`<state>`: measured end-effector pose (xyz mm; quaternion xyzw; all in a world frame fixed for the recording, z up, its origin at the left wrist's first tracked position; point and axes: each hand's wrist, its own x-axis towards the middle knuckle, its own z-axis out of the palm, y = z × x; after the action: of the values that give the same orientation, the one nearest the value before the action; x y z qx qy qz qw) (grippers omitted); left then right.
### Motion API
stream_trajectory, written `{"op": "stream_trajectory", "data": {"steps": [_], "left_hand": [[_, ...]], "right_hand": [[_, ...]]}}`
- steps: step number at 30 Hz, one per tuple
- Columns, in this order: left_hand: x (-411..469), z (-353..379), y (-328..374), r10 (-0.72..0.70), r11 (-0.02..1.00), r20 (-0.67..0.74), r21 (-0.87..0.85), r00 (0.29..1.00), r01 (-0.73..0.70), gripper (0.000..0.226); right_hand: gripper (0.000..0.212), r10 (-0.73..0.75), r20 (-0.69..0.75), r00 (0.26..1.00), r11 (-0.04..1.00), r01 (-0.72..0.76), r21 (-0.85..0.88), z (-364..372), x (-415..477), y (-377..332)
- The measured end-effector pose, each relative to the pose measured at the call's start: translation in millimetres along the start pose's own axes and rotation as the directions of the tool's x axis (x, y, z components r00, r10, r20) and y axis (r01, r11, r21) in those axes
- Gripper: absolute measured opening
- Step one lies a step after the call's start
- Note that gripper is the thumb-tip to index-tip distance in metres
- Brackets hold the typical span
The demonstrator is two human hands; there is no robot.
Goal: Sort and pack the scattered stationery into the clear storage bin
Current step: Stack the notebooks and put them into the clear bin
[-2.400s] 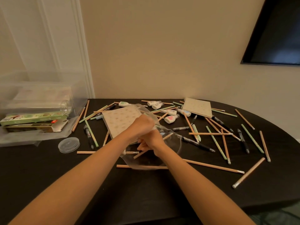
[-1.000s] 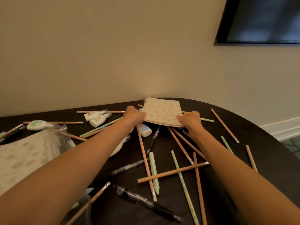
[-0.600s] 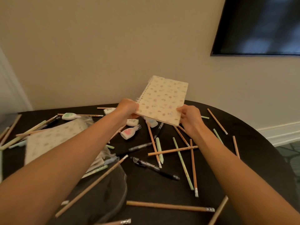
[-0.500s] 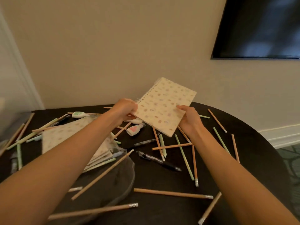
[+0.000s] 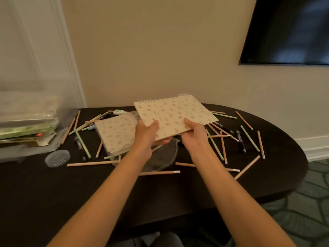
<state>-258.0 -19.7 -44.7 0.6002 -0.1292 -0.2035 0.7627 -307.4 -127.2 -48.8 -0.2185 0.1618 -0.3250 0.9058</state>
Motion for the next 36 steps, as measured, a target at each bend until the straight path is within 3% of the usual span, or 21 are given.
{"op": "stream_trajectory", "data": {"steps": [3, 8, 10, 12, 14, 16, 18, 20, 21, 23, 25, 26, 28, 29, 33, 36], "left_hand": [[-4.0, -27.3, 4.2, -0.021, 1.000, -0.034, 0.006, 0.999, 0.021, 0.027], [-0.9, -63.0, 16.7, -0.088, 0.996, -0.048, 0.030, 0.995, 0.089, 0.018], [1.1, -72.7, 19.0, -0.101, 0.992, -0.042, 0.071, 0.994, 0.104, 0.019], [0.9, -77.8, 22.5, -0.115, 0.981, -0.019, 0.156, 0.993, 0.116, 0.025], [0.2, -77.8, 24.9, -0.116, 0.973, -0.020, 0.199, 0.993, 0.118, 0.023], [-2.9, -75.3, 25.8, -0.074, 0.982, -0.036, 0.171, 0.997, 0.079, 0.017], [0.4, -78.0, 19.8, 0.107, 0.949, -0.075, 0.304, 0.991, -0.079, 0.021], [9.0, -86.9, 11.5, 0.303, 0.760, -0.011, 0.606, 0.953, -0.234, 0.030], [13.3, -92.1, 7.0, 0.302, 0.622, 0.073, 0.740, 0.950, -0.255, 0.038], [23.0, -100.6, -4.1, 0.107, 0.281, 0.208, 0.932, 0.972, -0.230, 0.062], [28.0, -103.8, -13.2, -0.024, -0.038, 0.206, 0.978, 0.978, -0.207, 0.070], [29.4, -104.2, -15.9, -0.005, -0.092, 0.188, 0.978, 0.982, -0.187, 0.060], [32.5, -103.3, -17.3, 0.106, -0.053, 0.154, 0.987, 0.982, -0.149, 0.026], [31.9, -102.1, -15.6, 0.148, -0.043, 0.146, 0.989, 0.978, -0.141, 0.020], [30.9, -102.2, -8.1, 0.230, -0.087, 0.156, 0.986, 0.961, -0.139, 0.017], [28.8, -101.1, -6.3, 0.218, -0.108, 0.156, 0.985, 0.963, -0.135, 0.016]], "right_hand": [[0.052, -0.034, 0.016, 0.999, 0.999, 0.034, -0.023, -12.7, -14.8, -4.1], [0.026, 0.011, 0.050, 0.999, 0.994, -0.005, -0.112, -31.6, -35.8, -17.4], [0.027, 0.080, 0.065, 0.995, 0.960, -0.060, -0.272, -37.3, -41.3, -21.4], [0.031, 0.120, 0.045, 0.992, 0.845, -0.078, -0.530, -38.3, -44.3, -24.0], [0.039, 0.084, 0.022, 0.996, 0.743, -0.048, -0.668, -37.4, -43.9, -26.2], [0.044, 0.032, 0.023, 0.999, 0.784, -0.011, -0.621, -37.9, -43.4, -29.5], [0.048, 0.030, -0.023, 0.999, 0.854, -0.037, -0.519, -42.6, -43.2, -35.9], [0.049, 0.065, -0.090, 0.994, 0.874, -0.100, -0.475, -51.7, -43.4, -42.4], [0.047, 0.089, -0.116, 0.989, 0.871, -0.134, -0.473, -56.8, -43.9, -45.1], [0.048, 0.137, -0.145, 0.980, 0.836, -0.193, -0.514, -64.8, -45.1, -50.2], [0.049, 0.180, -0.151, 0.972, 0.765, -0.235, -0.599, -69.0, -46.4, -54.4], [0.048, 0.201, -0.146, 0.969, 0.732, -0.247, -0.635, -69.6, -47.3, -55.5], [0.044, 0.214, -0.124, 0.969, 0.706, -0.241, -0.666, -67.8, -49.1, -54.6], [0.043, 0.200, -0.115, 0.973, 0.710, -0.225, -0.667, -65.7, -49.3, -53.0], [0.046, 0.050, -0.130, 0.990, 0.801, -0.118, -0.587, -57.7, -45.6, -33.8], [0.043, -0.094, -0.138, 0.986, 0.802, -0.007, -0.597, -55.1, -44.2, -14.4]]}}
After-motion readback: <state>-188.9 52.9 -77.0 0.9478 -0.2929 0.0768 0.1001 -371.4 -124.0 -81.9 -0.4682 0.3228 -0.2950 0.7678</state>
